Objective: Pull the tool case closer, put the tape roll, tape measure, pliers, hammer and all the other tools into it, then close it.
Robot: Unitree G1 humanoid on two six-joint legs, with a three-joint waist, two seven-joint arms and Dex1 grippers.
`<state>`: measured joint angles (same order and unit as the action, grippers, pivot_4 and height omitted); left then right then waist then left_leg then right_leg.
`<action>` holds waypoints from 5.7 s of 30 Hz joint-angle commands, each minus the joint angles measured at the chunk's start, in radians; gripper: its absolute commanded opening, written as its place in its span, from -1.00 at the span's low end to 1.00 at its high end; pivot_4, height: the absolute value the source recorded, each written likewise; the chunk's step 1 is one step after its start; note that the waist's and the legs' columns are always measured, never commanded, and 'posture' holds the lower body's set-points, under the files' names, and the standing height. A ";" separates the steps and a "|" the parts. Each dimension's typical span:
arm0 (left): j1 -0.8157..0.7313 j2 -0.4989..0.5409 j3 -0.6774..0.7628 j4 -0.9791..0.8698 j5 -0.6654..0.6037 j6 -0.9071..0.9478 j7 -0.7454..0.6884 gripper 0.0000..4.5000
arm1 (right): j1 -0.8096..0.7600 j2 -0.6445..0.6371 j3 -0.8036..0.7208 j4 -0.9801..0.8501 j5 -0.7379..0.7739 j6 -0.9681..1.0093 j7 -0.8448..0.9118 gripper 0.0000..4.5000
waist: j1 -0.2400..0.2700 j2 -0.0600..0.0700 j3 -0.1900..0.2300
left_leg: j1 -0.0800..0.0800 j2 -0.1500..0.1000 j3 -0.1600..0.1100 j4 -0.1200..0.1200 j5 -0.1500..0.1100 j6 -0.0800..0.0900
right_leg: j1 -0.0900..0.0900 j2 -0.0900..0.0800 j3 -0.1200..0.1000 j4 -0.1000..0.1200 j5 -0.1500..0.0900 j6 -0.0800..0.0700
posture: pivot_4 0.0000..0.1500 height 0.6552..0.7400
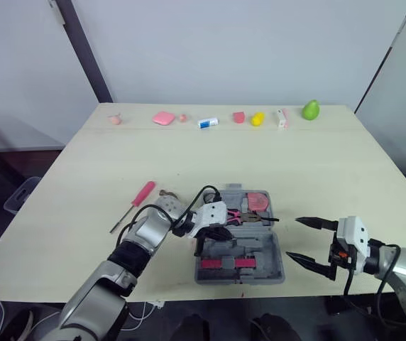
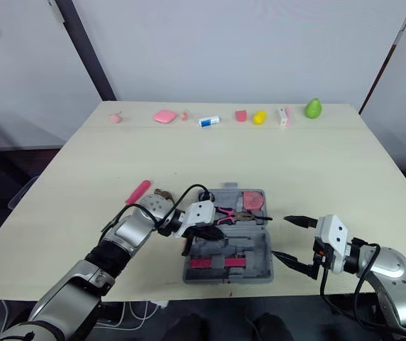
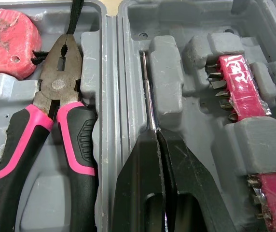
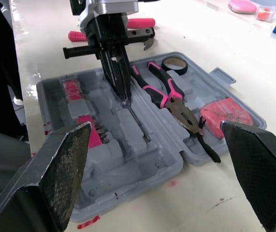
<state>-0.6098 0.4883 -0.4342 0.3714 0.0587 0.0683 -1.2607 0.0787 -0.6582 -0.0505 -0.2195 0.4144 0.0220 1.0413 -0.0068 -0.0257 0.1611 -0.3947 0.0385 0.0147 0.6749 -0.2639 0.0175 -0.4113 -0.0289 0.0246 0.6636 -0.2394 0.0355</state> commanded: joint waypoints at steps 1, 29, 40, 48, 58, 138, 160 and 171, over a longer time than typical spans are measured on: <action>0.041 0.016 -0.031 -0.002 0.038 0.015 0.000 -0.96 | 0.000 -0.006 -0.028 -0.014 0.005 -0.020 0.001 1.00 | -0.001 0.002 -0.001 | 0.000 0.000 0.000 0.000 0.000 0.000 | 0.000 0.000 0.000 0.000 0.000 0.000 | 1.00 1.00; 0.488 0.128 0.666 -0.276 -0.484 0.125 0.160 -0.14 | 0.135 0.126 -0.244 0.112 0.061 -0.068 -0.170 1.00 | -0.003 0.004 -0.002 | 0.000 0.001 0.001 -0.001 0.000 0.000 | -0.001 -0.001 0.000 0.000 0.000 0.000 | 1.00 1.00; 0.789 0.154 0.921 -0.282 -0.505 0.066 0.275 0.98 | 0.273 0.139 -0.335 0.187 0.074 -0.129 -0.150 1.00 | -0.004 0.004 -0.002 | 0.003 0.001 0.004 -0.003 0.000 0.000 | 0.000 -0.003 0.002 -0.001 -0.002 -0.004 | 1.00 1.00; 0.927 0.114 0.979 -0.308 -0.518 0.031 0.336 0.98 | 0.347 0.177 -0.371 0.247 0.071 -0.183 -0.152 1.00 | -0.003 0.003 -0.003 | 0.004 0.003 0.006 -0.004 0.000 0.000 | 0.000 -0.004 0.002 -0.001 -0.003 -0.004 | 1.00 1.00; 0.873 0.118 0.917 -0.355 -0.480 0.039 0.396 0.98 | 0.274 0.129 -0.325 0.253 0.048 -0.204 -0.102 1.00 | -0.004 0.003 -0.004 | 0.005 0.003 0.007 -0.004 0.000 0.000 | 0.000 -0.004 0.004 -0.001 -0.004 -0.001 | 1.00 1.00; 0.040 0.179 0.189 -0.528 -0.284 0.627 0.202 -0.98 | -0.007 0.007 -0.122 -0.098 0.162 0.105 0.054 1.00 | 0.004 0.001 -0.003 | 0.000 -0.001 0.001 -0.003 0.000 0.000 | -0.001 -0.001 0.000 -0.002 0.000 0.000 | 1.00 1.00; -0.106 -0.035 -0.248 -0.508 -0.135 0.657 0.164 -0.98 | 0.080 -0.018 -0.175 -0.046 0.166 0.089 0.119 1.00 | -0.001 0.001 -0.003 | -0.001 -0.001 0.000 -0.003 0.000 0.000 | -0.001 0.001 0.002 -0.001 0.000 0.000 | 1.00 1.00; -0.215 -0.142 -0.347 -0.399 -0.042 0.775 0.199 -0.98 | 0.062 -0.008 -0.168 -0.003 0.150 0.061 0.144 1.00 | -0.002 0.001 -0.003 | -0.001 -0.001 0.000 -0.003 0.000 0.000 | -0.001 0.002 0.003 -0.001 -0.001 0.001 | 1.00 1.00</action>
<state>-0.7918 0.3593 -0.7689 -0.0169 0.0048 0.8272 -1.0636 0.1457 -0.6670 -0.2036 -0.2164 0.5571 0.1057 1.1748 -0.0092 -0.0243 0.1586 -0.3956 0.0377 0.0143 0.6724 -0.2639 0.0175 -0.4125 -0.0271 0.0272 0.6622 -0.2400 0.0361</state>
